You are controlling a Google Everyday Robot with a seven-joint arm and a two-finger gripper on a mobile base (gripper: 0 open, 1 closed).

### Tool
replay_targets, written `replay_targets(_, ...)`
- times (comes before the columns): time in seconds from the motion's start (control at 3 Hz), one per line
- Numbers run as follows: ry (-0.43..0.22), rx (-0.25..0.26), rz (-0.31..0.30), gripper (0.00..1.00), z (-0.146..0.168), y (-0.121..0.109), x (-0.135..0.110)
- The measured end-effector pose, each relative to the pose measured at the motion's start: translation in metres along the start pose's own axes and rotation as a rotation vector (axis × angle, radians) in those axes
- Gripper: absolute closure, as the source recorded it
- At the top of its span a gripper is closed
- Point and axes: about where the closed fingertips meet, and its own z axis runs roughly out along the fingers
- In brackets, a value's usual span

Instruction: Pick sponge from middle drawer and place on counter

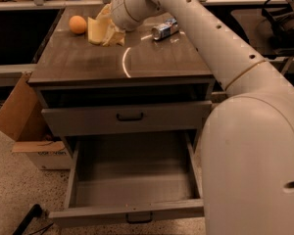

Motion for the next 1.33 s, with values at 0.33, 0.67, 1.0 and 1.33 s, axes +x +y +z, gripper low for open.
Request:
replay_targets(0.33, 0.017, -0.008, 0.038, 0.58, 0.012, -0.006, 0.006)
replay_targets(0.67, 0.028, -0.012, 0.065, 0.35, 0.019, -0.011, 0.01)
replay_targets(1.0, 0.035, -0.022, 0.091, 0.11, 0.025, -0.011, 0.015)
replay_targets(1.33, 0.036, -0.035, 0.112, 0.0, 0.029, -0.009, 0.019)
